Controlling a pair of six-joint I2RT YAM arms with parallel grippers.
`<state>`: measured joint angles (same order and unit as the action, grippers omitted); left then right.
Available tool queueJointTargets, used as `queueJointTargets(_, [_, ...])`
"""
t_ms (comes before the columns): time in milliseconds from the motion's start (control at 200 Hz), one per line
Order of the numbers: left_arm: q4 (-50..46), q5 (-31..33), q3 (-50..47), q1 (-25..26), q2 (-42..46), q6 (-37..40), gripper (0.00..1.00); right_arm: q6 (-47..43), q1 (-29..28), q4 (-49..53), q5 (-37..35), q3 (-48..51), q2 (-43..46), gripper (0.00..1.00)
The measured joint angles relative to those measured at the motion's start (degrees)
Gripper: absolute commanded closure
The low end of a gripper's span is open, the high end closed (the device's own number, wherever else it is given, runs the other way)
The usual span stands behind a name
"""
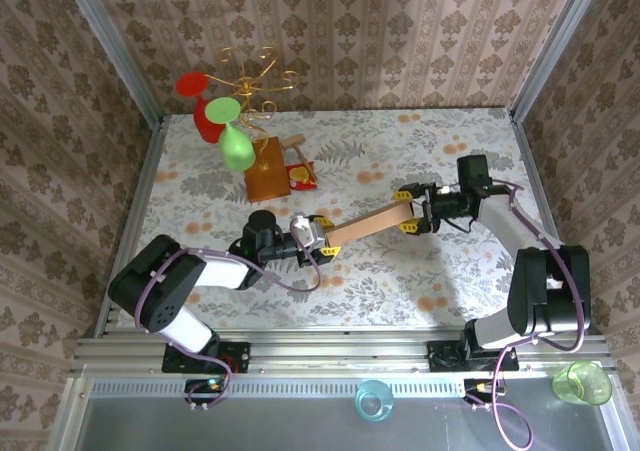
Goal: Fold the paper box
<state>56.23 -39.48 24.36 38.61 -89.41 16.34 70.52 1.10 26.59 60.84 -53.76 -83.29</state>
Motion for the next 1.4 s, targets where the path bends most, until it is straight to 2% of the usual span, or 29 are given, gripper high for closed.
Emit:
queueJointTargets(370, [-1.03, -0.28, 0.07, -0.07, 0.0, -5.16, 0.45, -3.41, 3.74, 2.36, -0.85, -0.31, 2.91, 0.3])
queueJointTargets(575, [-3.26, -0.46, 0.07, -0.42, 0.0, -7.78, 0.46, -7.78, 6.45, 5.42, -2.03, -2.58, 6.64, 0.29])
queueJointTargets(690, [-4.35, -0.61, 0.07, -0.72, 0.0, -8.92, 0.46, -12.72, 7.23, 8.37, -4.68, -4.92, 9.07, 0.32])
queueJointTargets(730, [-4.46, -0.68, 0.04, -0.83, 0.0, -9.27, 0.47, -14.88, 7.32, 9.16, -6.47, -5.57, 10.19, 0.35])
queueJointTargets(820, [-4.98, -0.85, 0.04, -1.11, 0.0, -9.9, 0.47, -19.65, 7.32, 10.29, -11.47, -6.03, 13.42, 0.49])
queueJointTargets(965, [-7.39, -1.16, 0.02, -1.49, 0.66, -10.36, 0.47, -27.47, 5.05, 9.51, -24.24, -5.66, 19.71, 0.65])
queueJointTargets(1175, [-8.5, -1.95, -0.15, -2.71, 1.03, -10.38, 0.47, -44.22, -5.55, -0.42, -41.42, 1.18, 25.75, 0.65])
queueJointTargets(1250, [-8.96, -2.05, -0.33, -3.06, 1.03, -10.38, 0.47, -50.1, -8.83, -3.93, -45.72, 3.54, 24.79, 0.6])
queueJointTargets(1400, [-10.58, -2.14, -0.33, -3.08, 1.31, -10.21, 0.47, -58.69, -10.93, -7.15, -49.92, 3.63, 19.12, 0.61])
